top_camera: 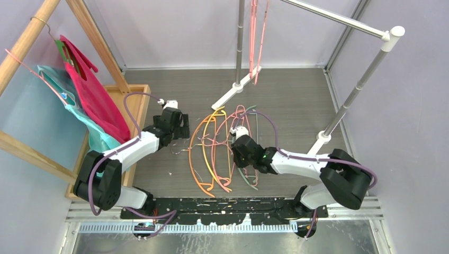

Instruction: Organize the hangers

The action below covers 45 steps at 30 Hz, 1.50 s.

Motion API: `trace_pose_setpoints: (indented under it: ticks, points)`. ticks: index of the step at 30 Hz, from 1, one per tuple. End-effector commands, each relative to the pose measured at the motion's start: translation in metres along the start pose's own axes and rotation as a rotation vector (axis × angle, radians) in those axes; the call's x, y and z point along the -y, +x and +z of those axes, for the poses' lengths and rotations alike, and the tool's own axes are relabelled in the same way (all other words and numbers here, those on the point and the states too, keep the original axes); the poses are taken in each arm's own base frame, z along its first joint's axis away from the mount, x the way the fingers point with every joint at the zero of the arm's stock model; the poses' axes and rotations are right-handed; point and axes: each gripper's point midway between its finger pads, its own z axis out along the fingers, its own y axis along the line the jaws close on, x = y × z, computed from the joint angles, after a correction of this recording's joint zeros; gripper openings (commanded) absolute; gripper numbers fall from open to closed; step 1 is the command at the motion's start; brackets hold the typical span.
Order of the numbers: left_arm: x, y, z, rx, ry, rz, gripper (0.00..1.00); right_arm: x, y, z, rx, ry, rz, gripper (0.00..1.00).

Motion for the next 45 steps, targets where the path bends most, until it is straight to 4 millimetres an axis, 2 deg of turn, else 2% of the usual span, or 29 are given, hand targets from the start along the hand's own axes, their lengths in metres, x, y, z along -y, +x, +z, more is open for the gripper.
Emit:
trace_pose_setpoints:
  ticks: [1, 3, 5, 6, 11, 16, 18, 21, 23, 28, 33, 45]
  points:
    - [0.001, -0.026, -0.008, 0.088, 0.0, -0.041, 0.98, -0.003, -0.013, 0.012, 0.048, 0.01, 0.021, 0.22]
    - [0.001, -0.027, -0.008, 0.088, -0.001, -0.041, 0.98, -0.004, -0.01, 0.015, 0.037, 0.004, 0.024, 0.25]
    - [0.001, -0.027, -0.007, 0.088, -0.003, -0.04, 0.98, -0.003, -0.01, 0.016, 0.036, 0.015, 0.032, 0.34]
    - [0.001, -0.027, -0.007, 0.087, -0.004, -0.041, 0.98, -0.001, -0.01, 0.016, 0.036, 0.021, 0.032, 0.35]
    - [0.001, -0.026, -0.006, 0.085, -0.003, -0.039, 0.98, -0.001, -0.014, 0.01, 0.045, 0.023, 0.03, 0.28]
    - [0.002, -0.025, -0.005, 0.078, -0.003, -0.037, 0.98, 0.0, -0.029, -0.006, 0.086, 0.031, 0.028, 0.29]
    - [0.002, -0.024, -0.004, 0.077, -0.003, -0.036, 0.98, 0.002, -0.035, -0.012, 0.104, 0.041, 0.029, 0.35]
    - [0.003, -0.024, -0.004, 0.075, -0.001, -0.036, 0.98, 0.007, -0.037, -0.016, 0.113, 0.066, 0.024, 0.5]
    - [0.003, -0.024, -0.004, 0.075, -0.002, -0.036, 0.98, 0.011, -0.035, -0.015, 0.11, 0.083, 0.019, 0.52]
    - [0.003, -0.023, -0.002, 0.071, -0.002, -0.034, 0.98, 0.012, -0.021, -0.01, 0.072, 0.082, 0.016, 0.51]
    - [0.003, -0.023, -0.002, 0.07, -0.003, -0.035, 0.98, 0.014, -0.018, -0.012, 0.076, 0.076, 0.027, 0.42]
    - [0.002, -0.023, -0.003, 0.071, -0.004, -0.034, 0.98, 0.003, -0.003, -0.003, 0.029, 0.009, 0.025, 0.36]
